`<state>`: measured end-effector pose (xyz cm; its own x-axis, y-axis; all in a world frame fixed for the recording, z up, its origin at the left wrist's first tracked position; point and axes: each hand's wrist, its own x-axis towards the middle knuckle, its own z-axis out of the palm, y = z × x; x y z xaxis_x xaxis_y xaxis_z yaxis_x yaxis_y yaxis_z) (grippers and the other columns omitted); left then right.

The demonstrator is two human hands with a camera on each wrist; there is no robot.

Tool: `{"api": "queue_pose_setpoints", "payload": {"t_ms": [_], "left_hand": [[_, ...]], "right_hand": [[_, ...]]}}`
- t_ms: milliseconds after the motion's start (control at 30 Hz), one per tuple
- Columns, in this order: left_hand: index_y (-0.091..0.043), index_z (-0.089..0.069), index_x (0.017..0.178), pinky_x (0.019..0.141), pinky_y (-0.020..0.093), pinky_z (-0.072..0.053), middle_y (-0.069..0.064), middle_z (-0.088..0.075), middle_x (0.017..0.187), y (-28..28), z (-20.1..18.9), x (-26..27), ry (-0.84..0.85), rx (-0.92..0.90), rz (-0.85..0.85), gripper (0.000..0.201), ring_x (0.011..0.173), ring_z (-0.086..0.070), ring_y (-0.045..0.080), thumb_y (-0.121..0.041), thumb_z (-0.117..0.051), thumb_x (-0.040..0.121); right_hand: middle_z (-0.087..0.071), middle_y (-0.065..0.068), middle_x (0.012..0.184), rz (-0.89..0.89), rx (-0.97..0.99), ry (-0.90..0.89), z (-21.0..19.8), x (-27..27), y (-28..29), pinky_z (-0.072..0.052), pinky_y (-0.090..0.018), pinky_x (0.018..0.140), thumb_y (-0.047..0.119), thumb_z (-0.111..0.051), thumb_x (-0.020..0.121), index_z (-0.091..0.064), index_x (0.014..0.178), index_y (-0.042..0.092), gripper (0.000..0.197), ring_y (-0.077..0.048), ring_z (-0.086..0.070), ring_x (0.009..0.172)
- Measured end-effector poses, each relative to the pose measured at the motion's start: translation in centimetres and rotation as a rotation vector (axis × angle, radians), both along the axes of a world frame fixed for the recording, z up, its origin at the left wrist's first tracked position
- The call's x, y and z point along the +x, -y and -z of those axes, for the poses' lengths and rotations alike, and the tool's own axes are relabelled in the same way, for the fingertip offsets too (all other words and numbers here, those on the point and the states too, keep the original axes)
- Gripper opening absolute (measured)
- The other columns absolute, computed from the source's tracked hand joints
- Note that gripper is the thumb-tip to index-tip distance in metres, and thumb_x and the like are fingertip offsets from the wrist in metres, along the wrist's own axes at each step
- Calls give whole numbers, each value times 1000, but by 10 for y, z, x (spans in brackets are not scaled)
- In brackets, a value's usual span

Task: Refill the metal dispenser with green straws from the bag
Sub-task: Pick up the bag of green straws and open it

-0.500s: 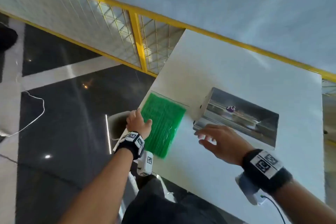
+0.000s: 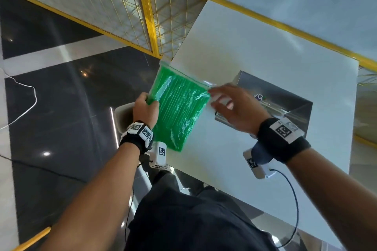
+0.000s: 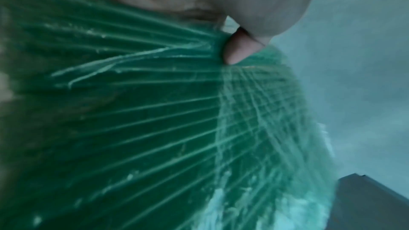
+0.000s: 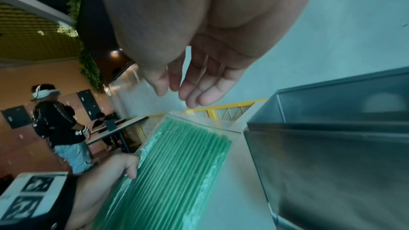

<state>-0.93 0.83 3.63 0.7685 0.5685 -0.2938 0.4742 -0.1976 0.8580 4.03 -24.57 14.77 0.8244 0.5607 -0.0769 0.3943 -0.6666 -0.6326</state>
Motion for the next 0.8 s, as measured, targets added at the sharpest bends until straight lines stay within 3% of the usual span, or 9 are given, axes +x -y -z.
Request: {"api": "queue_pose_setpoints", "payload": {"t_ms": [67, 200, 300, 433, 500, 567, 667, 733, 800], "left_hand": [[-12, -44, 69, 37, 18, -27, -1, -39, 55, -3, -15, 2, 121, -44, 37, 19, 37, -33, 3, 5, -47, 76], [-13, -43, 64, 46, 26, -27, -1, -38, 57, 4, -38, 10, 246, -49, 166, 16, 47, -32, 11, 1, -47, 68], [-12, -48, 70, 49, 31, -31, 0, -43, 60, 29, -49, 18, 247, -48, 277, 11, 52, -36, 19, -2, -50, 69], [-20, -46, 68, 48, 26, -31, -2, -46, 61, 72, -59, 29, 241, -62, 376, 12, 53, -38, 15, -8, -52, 68], [-21, -49, 72, 52, 26, -33, -1, -51, 67, 90, -60, 32, 221, -72, 417, 10, 58, -43, 15, -12, -53, 69], [-19, -52, 90, 66, 28, -41, 2, -59, 86, 106, -58, 34, 197, -58, 448, 20, 76, -54, 16, -17, -56, 70], [-13, -46, 112, 92, 38, -40, -1, -48, 112, 127, -58, 34, 250, 122, 481, 47, 103, -47, 16, -26, -65, 70], [-8, -46, 105, 90, 38, -36, 0, -41, 108, 142, -65, 32, 379, 279, 504, 48, 99, -41, 19, -33, -68, 70], [-11, -49, 89, 81, 37, -34, 0, -46, 95, 158, -76, 28, 490, 367, 569, 35, 88, -44, 21, -38, -66, 75]], "right_hand": [[-62, 7, 119, 101, 54, 61, -10, 8, -2, -56, -28, 83, 30, -62, 96, -63, 127, 25, 31, -6, -64, 93], [-62, 5, 124, 258, 188, 105, -33, 23, 3, -52, -24, 84, 37, -60, 96, -61, 130, 23, 36, -7, -62, 106], [-71, 11, 113, 298, 165, -14, -43, 29, 19, -55, -28, 88, 40, -59, 96, -69, 119, 28, 28, -5, -68, 98], [-75, 8, 106, 360, 103, -39, -44, 25, 55, -56, -33, 91, 36, -63, 94, -75, 109, 26, 22, -8, -71, 94], [-75, 5, 106, 386, 63, -63, -41, 20, 76, -55, -35, 91, 34, -64, 94, -76, 106, 26, 19, -12, -70, 95], [-76, 5, 98, 412, 55, -88, -39, 13, 95, -53, -31, 87, 29, -66, 93, -77, 97, 29, 12, -11, -70, 92], [-76, 10, 88, 418, 101, -169, -39, -1, 116, -50, -16, 78, 26, -69, 92, -78, 93, 25, 9, -3, -69, 82], [-75, 12, 86, 409, 144, -215, -38, -10, 123, -50, -11, 75, 24, -71, 92, -78, 91, 25, 7, 0, -69, 80], [-76, 9, 85, 437, 215, -247, -33, -16, 126, -52, -16, 78, 23, -74, 89, -77, 85, 27, 6, -3, -70, 80]]}}
